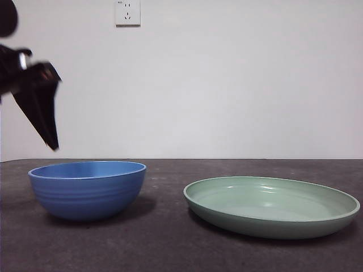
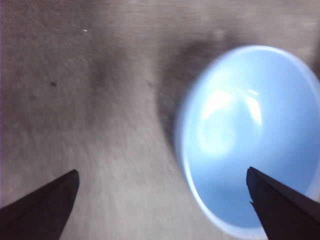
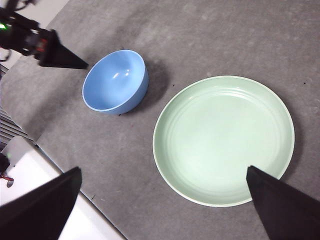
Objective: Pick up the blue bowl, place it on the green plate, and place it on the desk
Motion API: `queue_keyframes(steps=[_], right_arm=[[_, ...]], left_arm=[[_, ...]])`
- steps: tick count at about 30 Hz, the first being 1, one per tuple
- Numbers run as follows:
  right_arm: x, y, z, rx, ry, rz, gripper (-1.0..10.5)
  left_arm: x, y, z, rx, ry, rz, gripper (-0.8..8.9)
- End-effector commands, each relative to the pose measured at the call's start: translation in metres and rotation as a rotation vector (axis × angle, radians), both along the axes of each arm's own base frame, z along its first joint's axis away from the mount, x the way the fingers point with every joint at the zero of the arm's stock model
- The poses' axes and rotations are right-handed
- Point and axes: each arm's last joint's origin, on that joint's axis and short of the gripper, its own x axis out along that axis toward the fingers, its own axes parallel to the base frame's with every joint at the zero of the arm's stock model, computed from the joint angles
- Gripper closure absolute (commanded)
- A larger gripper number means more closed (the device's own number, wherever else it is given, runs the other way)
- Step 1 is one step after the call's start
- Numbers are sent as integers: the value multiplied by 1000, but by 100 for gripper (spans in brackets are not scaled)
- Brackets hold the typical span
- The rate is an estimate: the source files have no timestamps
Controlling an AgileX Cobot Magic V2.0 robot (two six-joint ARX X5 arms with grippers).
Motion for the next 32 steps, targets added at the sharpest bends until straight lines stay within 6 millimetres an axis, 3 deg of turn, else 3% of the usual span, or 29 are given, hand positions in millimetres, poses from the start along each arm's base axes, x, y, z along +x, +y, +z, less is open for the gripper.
queue_keyframes(steps=[1,10,20,27,32], right_arm=[[1,1,4,2,-23,9,366],[1,1,4,1,-23,9,366],[1,1,4,1,-24,9,366],[1,1,4,1,-24,9,366],[1,1,4,1,-23,9,366]], left_arm=[[11,-9,-8,29,9,7,296],[20,-29,-24,26,21,2,347],[21,-37,-33,38,48,-21,793],[23,-38,-29,34,39,-20,799],[29,-47,-1,34,34,-45,799]])
